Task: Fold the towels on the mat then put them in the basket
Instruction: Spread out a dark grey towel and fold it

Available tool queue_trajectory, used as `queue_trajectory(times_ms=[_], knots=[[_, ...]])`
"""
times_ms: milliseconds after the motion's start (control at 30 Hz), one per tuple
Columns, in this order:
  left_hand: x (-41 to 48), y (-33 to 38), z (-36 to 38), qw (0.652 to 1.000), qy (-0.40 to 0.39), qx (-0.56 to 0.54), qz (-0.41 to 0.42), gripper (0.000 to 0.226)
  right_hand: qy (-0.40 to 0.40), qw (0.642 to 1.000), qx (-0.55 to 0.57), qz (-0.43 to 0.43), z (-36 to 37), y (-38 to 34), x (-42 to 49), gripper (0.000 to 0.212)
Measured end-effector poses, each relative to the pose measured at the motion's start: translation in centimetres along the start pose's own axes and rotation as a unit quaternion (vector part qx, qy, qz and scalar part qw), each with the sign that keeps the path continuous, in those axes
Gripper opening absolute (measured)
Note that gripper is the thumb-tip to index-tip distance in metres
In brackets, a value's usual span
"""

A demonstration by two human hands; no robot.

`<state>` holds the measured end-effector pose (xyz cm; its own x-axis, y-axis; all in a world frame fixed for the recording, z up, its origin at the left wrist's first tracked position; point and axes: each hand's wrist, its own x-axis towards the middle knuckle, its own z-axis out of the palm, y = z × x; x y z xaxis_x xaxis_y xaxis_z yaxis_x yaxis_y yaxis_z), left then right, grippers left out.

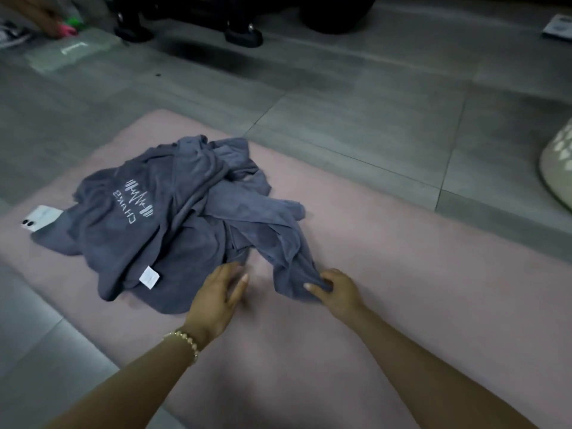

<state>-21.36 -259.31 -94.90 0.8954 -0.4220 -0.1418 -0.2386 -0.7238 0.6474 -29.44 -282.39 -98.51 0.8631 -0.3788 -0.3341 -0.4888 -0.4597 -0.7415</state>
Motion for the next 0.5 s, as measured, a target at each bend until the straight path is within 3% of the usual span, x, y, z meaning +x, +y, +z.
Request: queue_trajectory(times_ms=[100,300,500], knots=[[0.3,4.3,0.0,0.995,0.052,-0.067,0.057,0.059,0.068,0.995,0.058,-0.052,-4.0,-1.8,-2.5,0.044],[0.5,18.6,-1.5,0.968,0.045,-0.103,0.226,0.062,0.15,0.977,-0.026,-0.15,-18.4,-9.5,-9.1,0.035],[-1.2,32.4,-8.2,0.931,0.007,-0.21,0.298,0.038,0.206,0.949,0.179,-0.16,-29.7,-18.2,-15.6,0.036]])
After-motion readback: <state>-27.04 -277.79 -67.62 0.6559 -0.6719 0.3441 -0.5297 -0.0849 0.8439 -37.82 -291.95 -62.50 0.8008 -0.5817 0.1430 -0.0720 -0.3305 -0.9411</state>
